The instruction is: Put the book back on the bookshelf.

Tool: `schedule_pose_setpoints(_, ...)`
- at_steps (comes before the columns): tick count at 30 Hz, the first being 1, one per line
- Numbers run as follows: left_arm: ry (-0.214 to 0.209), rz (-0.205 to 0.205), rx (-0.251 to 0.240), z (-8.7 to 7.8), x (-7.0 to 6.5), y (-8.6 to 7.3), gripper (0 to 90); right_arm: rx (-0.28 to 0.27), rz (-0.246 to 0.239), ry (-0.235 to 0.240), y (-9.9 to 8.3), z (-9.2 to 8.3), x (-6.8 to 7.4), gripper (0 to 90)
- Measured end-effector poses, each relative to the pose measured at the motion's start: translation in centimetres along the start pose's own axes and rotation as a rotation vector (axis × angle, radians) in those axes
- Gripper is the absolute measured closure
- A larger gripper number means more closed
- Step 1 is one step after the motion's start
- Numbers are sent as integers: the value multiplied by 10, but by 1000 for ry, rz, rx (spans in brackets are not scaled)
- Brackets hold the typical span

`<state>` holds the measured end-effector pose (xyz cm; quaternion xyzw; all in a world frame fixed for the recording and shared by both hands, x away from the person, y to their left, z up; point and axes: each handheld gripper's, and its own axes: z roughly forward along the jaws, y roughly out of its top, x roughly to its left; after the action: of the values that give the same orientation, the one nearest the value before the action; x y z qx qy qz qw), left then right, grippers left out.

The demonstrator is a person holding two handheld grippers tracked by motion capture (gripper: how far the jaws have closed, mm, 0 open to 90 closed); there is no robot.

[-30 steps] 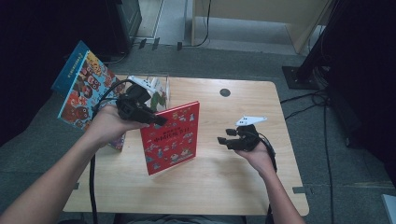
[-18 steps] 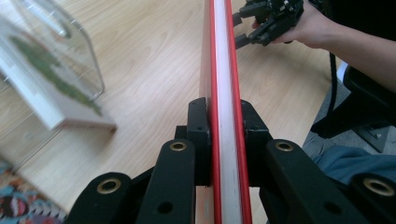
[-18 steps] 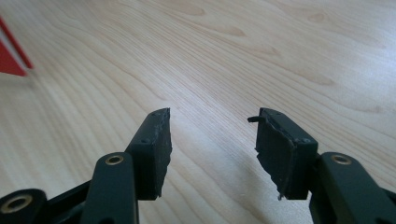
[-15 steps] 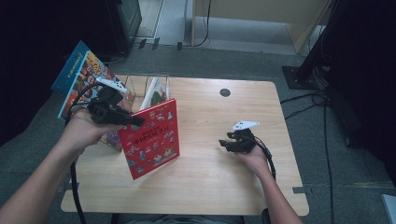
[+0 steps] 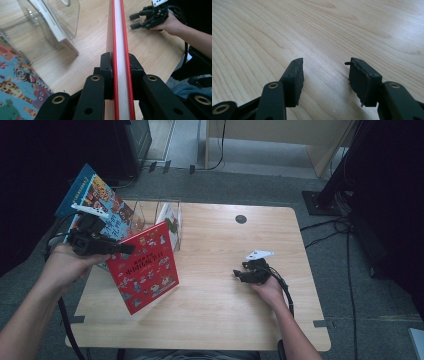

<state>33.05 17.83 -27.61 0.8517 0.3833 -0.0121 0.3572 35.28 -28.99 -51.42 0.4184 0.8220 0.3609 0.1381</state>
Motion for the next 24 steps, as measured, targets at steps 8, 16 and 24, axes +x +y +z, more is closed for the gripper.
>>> schedule_pose_setpoints(8, 29, -69, -26, -9, 14, -7, 797, -28, -44, -20, -5, 1, 3, 442)
schedule_pose_setpoints(16, 57, -154, -55, -21, 27, -13, 796, -77, -46, -20, -10, 3, 4, 389)
schedule_pose_setpoints(24, 91, -257, -75, -32, 43, -16, 796, -70, -37, -33, -11, 3, 7, 348)
